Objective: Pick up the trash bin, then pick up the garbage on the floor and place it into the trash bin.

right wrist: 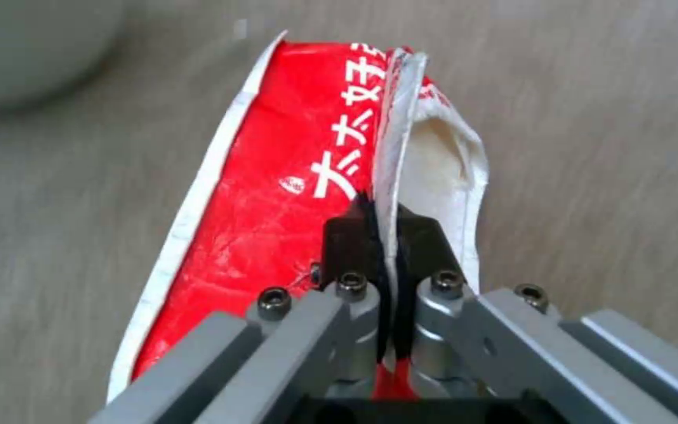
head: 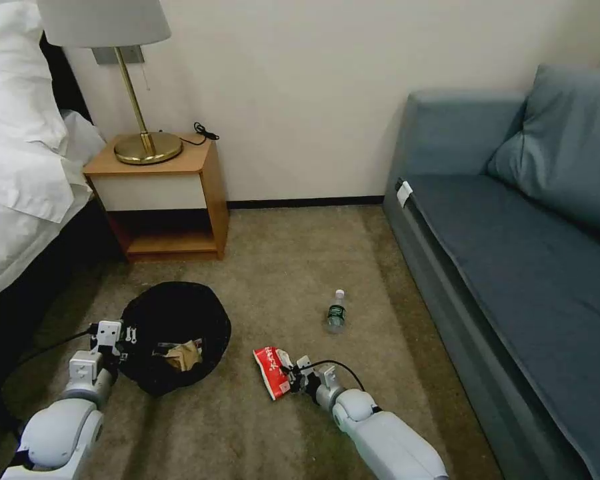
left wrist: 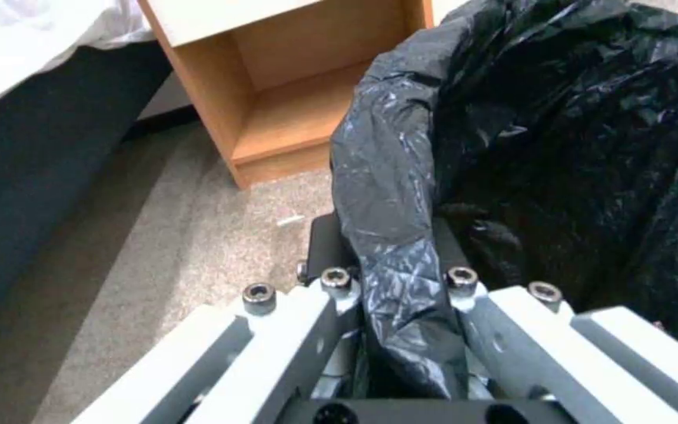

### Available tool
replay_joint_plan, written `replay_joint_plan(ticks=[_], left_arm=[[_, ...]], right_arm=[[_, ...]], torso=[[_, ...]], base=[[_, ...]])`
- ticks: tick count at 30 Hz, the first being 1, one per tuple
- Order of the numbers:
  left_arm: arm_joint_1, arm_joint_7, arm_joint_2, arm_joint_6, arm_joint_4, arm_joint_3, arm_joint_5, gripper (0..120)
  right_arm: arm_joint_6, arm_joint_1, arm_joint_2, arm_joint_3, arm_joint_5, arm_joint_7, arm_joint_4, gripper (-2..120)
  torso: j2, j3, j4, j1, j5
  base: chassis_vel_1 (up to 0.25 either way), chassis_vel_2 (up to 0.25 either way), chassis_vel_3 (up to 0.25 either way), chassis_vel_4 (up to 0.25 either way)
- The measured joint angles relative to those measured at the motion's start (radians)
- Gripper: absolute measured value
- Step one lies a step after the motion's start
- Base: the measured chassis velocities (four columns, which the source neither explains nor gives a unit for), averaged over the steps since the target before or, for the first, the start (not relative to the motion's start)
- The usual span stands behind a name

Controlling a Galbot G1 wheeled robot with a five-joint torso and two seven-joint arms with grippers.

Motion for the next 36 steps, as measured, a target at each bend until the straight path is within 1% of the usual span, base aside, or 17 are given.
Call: replay_joint_plan(ticks=[4, 6, 7, 9, 10, 12, 18, 21, 22, 23, 26, 30, 33, 35, 36], left_arm=[[0.000, 0.000, 0.002, 0.001, -0.005, 0.001, 0.000, 5], [-0.002, -0.001, 0.003, 0.005, -0.014, 0.010, 0.002, 5], [-0.002, -0.001, 0.003, 0.005, -0.014, 0.010, 0.002, 5], [-0.007, -0.004, 0.003, 0.009, -0.021, 0.018, 0.003, 5], [-0.007, -0.004, 0.003, 0.009, -0.021, 0.018, 0.003, 5], [-0.011, -0.005, 0.003, 0.012, -0.023, 0.025, 0.004, 5], [-0.025, -0.009, 0.008, 0.015, -0.023, 0.031, 0.005, 5], [-0.033, -0.010, 0.008, 0.016, -0.019, 0.036, 0.004, 5], [-0.038, -0.010, 0.008, 0.016, -0.016, 0.041, 0.003, 5], [-0.038, -0.010, 0.008, 0.016, -0.016, 0.041, 0.003, 5], [-0.051, -0.013, 0.007, 0.019, -0.006, 0.054, 0.002, 5], [-0.056, -0.015, 0.004, 0.020, -0.001, 0.062, 0.001, 5], [-0.061, -0.016, 0.002, 0.021, 0.001, 0.068, -0.003, 5], [-0.069, -0.018, -0.002, 0.021, 0.003, 0.072, -0.008, 5], [-0.069, -0.018, -0.002, 0.020, 0.002, 0.072, -0.016, 5]], right_arm=[[0.018, 0.014, -0.001, 0.022, -0.003, 0.000, 0.033, 0], [0.043, 0.033, -0.003, 0.054, -0.022, 0.001, 0.079, 0], [0.043, 0.033, -0.003, 0.054, -0.022, 0.001, 0.079, 0], [0.074, 0.056, -0.005, 0.089, -0.060, -0.001, 0.113, 0], [0.074, 0.056, -0.005, 0.089, -0.060, -0.001, 0.113, 0], [0.102, 0.079, -0.010, 0.114, -0.085, -0.019, 0.146, 0], [0.123, 0.109, -0.018, 0.118, -0.066, -0.051, 0.205, 0], [0.125, 0.119, -0.018, 0.105, -0.032, -0.068, 0.237, 0], [0.125, 0.123, -0.019, 0.090, -0.004, -0.077, 0.266, 0], [0.125, 0.123, -0.019, 0.090, -0.004, -0.077, 0.266, 0], [0.091, 0.128, -0.024, 0.016, 0.082, -0.084, 0.368, 0], [0.059, 0.132, -0.020, -0.025, 0.118, -0.084, 0.410, 0], [0.041, 0.136, -0.004, -0.059, 0.138, -0.083, 0.432, 0], [0.032, 0.137, 0.033, -0.112, 0.147, -0.079, 0.434, 0], [0.032, 0.130, 0.060, -0.138, 0.139, -0.075, 0.412, 0]], torso=[[0.000, 0.000, 0.0001, 0.000, 0.0000], [0.000, 0.000, 0.0001, 0.000, 0.0000], [0.000, 0.000, 0.0001, 0.000, 0.0000], [0.000, 0.000, 0.0000, 0.000, 0.0000], [0.000, 0.000, 0.0000, 0.000, 0.0000], [0.000, 0.000, 0.0000, 0.000, 0.0000], [0.000, 0.000, 0.0000, 0.000, 0.0000], [0.000, 0.000, 0.0000, 0.000, 0.0000], [0.000, 0.000, 0.0000, 0.000, 0.0000], [0.000, 0.000, 0.0000, 0.000, 0.0000], [0.000, 0.000, 0.0000, 0.000, -0.0001], [0.000, 0.000, 0.0000, 0.000, -0.0002], [0.000, 0.000, 0.0001, 0.000, -0.0002], [0.000, 0.000, 0.0001, 0.000, -0.0003], [0.000, 0.000, 0.0001, 0.000, -0.0002]], base=[[0.000, 0.000, 0.000, 0.000], [0.000, 0.000, 0.000, 0.000], [0.000, 0.000, 0.000, 0.000], [0.000, 0.000, 0.000, 0.000], [0.000, 0.000, 0.000, 0.000], [0.000, 0.000, 0.000, 0.000], [0.000, 0.000, 0.000, 0.000], [0.000, 0.000, 0.000, 0.000], [0.000, 0.000, 0.000, 0.000], [0.000, 0.000, 0.000, 0.000], [0.000, 0.000, 0.000, 0.000], [0.000, 0.000, 0.000, 0.000], [0.000, 0.000, 0.000, 0.000], [0.000, 0.000, 0.000, 0.000], [0.000, 0.000, 0.000, 0.000]])
